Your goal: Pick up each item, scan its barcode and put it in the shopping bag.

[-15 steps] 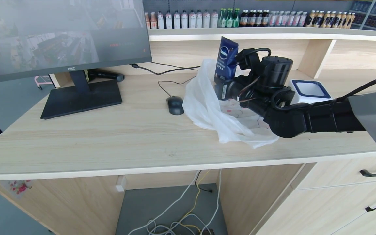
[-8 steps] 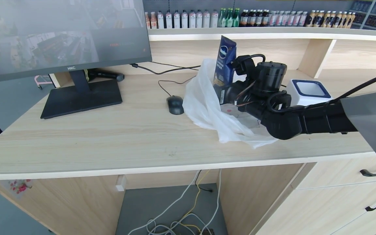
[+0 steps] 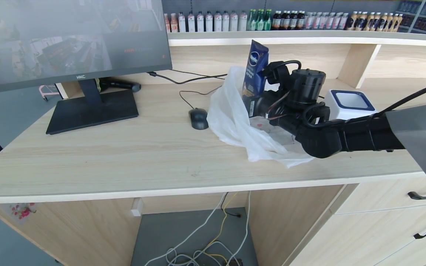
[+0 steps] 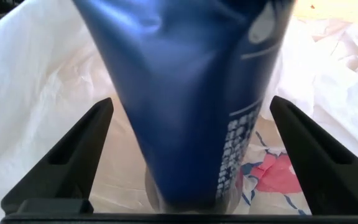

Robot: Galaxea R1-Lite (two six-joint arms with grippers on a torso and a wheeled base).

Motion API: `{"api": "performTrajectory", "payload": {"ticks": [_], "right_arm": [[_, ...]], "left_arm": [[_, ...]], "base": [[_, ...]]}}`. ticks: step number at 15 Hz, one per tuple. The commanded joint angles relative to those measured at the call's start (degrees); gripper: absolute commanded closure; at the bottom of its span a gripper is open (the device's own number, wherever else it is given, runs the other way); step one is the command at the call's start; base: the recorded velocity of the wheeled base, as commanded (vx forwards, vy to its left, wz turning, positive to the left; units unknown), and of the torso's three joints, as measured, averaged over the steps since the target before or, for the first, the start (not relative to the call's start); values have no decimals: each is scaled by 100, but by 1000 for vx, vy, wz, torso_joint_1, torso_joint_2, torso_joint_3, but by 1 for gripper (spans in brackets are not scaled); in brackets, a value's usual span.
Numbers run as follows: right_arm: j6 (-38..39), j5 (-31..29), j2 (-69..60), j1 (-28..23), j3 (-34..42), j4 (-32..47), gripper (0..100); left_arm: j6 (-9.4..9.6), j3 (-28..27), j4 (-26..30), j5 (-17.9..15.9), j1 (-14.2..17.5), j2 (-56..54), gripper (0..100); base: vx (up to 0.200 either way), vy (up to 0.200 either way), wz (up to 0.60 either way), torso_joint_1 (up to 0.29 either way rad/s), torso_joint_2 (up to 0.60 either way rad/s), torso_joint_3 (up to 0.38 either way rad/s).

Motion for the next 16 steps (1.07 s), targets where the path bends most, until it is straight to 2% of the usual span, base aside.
{"api": "performTrajectory", "payload": {"ticks": [1,7,11,16], "right_arm": [[-26,2,-27,2,-48,-54,0],[-44,-42,-581,64,190,-36,0],[-114,-42,-959,64,770,-142,0],[-114,-227,-1486,257,1587,-959,0]], "left_arm": [[-1,0,0,2,1,-2,100],[-1,0,0,2,1,-2,100],[-1,0,0,2,1,-2,100],[-1,0,0,2,1,-2,100]], "base": [[0,0,0,0,0,0],[0,0,0,0,0,0],[0,0,0,0,0,0],[0,0,0,0,0,0]]}}
